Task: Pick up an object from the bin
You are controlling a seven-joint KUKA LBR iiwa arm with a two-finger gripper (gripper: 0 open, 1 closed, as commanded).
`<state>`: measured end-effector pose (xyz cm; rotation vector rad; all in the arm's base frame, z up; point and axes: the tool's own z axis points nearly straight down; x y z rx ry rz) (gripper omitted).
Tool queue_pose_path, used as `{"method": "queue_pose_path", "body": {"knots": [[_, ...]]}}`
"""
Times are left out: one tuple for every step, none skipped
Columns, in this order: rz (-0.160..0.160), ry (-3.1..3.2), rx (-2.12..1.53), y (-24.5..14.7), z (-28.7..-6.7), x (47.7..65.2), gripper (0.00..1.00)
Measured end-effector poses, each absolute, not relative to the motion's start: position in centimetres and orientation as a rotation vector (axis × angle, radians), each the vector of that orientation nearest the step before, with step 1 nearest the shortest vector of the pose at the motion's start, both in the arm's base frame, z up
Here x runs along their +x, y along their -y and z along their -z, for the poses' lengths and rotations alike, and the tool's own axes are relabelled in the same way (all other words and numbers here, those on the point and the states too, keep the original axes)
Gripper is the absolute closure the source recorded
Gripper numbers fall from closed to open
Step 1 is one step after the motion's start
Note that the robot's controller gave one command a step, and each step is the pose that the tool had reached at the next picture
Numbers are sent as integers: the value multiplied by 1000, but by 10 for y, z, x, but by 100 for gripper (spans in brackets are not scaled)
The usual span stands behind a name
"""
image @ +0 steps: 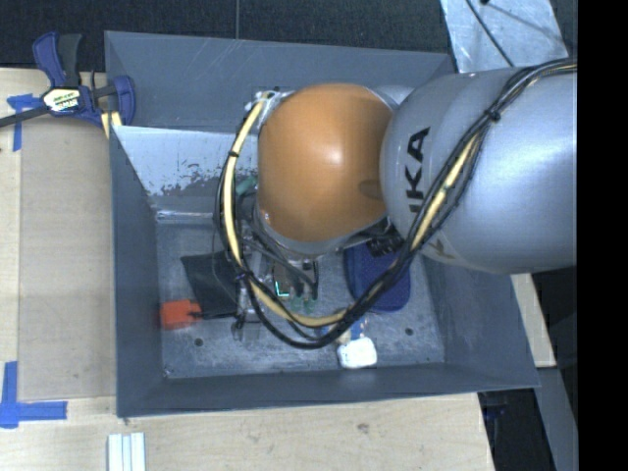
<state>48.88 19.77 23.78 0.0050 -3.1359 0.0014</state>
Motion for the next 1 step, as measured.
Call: {"method": "queue_pose_path", "body": {"knots": [[-2, 3138, -64, -166, -66, 556, 0]]}}
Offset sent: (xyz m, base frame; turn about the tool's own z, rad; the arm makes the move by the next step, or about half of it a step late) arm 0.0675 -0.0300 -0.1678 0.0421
